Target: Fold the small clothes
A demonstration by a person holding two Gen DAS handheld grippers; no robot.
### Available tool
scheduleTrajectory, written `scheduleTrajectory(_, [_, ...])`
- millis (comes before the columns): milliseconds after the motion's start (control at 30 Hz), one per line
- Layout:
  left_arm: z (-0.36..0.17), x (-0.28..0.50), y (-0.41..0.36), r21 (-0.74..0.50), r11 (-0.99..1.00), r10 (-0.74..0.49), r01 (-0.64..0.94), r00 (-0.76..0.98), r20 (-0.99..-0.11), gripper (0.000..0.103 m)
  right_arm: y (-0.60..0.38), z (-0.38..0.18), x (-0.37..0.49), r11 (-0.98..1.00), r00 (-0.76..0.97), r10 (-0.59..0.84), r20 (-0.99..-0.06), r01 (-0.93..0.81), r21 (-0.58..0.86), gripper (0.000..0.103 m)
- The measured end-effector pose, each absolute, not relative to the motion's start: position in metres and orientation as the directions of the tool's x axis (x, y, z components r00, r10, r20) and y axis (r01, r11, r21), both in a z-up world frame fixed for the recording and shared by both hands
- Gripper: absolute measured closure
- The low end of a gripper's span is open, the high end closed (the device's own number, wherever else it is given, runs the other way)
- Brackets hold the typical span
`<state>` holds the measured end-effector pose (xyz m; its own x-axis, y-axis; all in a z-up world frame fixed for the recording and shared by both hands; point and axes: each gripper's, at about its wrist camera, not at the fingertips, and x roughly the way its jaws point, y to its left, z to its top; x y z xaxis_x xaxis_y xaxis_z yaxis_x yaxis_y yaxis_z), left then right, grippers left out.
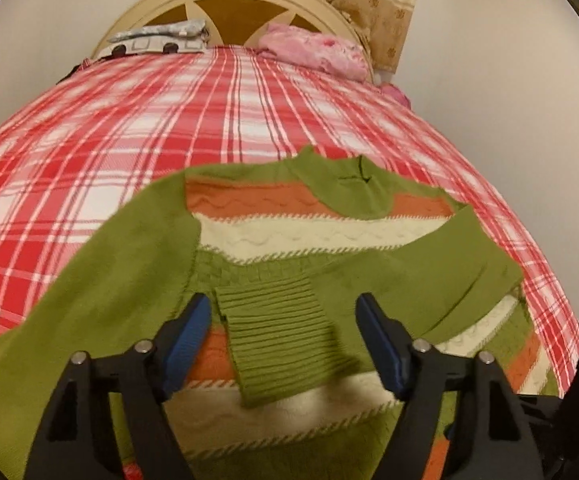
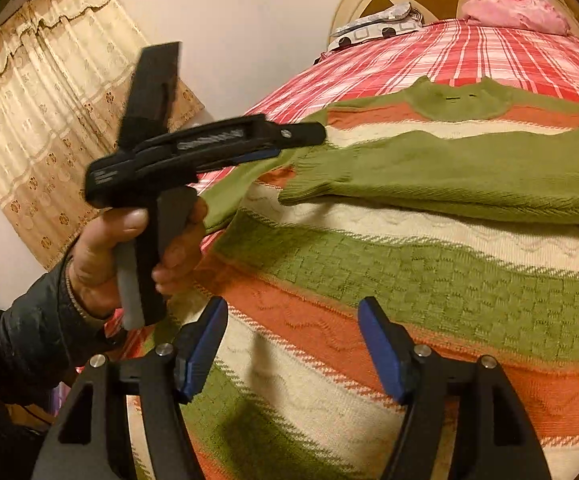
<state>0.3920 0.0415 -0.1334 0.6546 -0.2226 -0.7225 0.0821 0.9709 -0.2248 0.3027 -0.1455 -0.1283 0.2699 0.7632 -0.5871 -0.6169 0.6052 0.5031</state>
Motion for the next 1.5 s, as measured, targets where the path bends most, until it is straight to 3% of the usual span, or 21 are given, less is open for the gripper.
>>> scheduleTrajectory(100, [-0.148,0.400,0.036,-0.202,0.977,-0.200,0.066,0.613,-0.764,0.049,-0.147,-0.128,0.303,0.601,0.268,0.768,-0.582,-0.615,0.511,0.034])
scheduleTrajectory(167, [-0.149,0.401,0.034,-0.196,0.978,-0.198,0.072,0.616,-0.763,0.071,-0.147,-0.128,0.303,0.600,0.267,0.769,-0.580,-0.614,0.512,0.034])
scheduleTrajectory(200, [-0.148,0.401,0.033,-0.198,0.977,-0.206,0.082,0.615,-0.761,0.086,-0.147,-0.128,0.303,0.600,0.267,0.770,-0.580,-0.614,0.513,0.034])
scheduleTrajectory(300, [-0.134,0.389,0.036,-0.210,0.973,-0.220,0.096,0.652,-0.726,0.094,-0.148,-0.128,0.303,0.597,0.266,0.773,-0.576,-0.613,0.518,0.034])
scheduleTrajectory(467, [-0.111,0.365,0.052,-0.252,0.963,-0.242,0.094,0.711,-0.660,0.094,-0.150,-0.129,0.306,0.591,0.264,0.781,-0.566,-0.607,0.532,0.033])
scheduleTrajectory(767, [-0.140,0.369,0.065,-0.222,0.975,-0.174,0.017,0.679,-0.713,0.094,-0.150,-0.129,0.307,0.588,0.259,0.783,-0.565,-0.604,0.538,0.032])
scheduleTrajectory(1400, [-0.146,0.362,0.083,-0.277,0.961,-0.193,-0.008,0.699,-0.688,0.093,-0.151,-0.130,0.308,0.583,0.255,0.789,-0.560,-0.599,0.549,0.031])
scheduleTrajectory(1500, [-0.144,0.360,0.079,-0.254,0.967,-0.179,-0.004,0.699,-0.692,0.089,-0.151,-0.130,0.308,0.584,0.256,0.788,-0.560,-0.599,0.548,0.031])
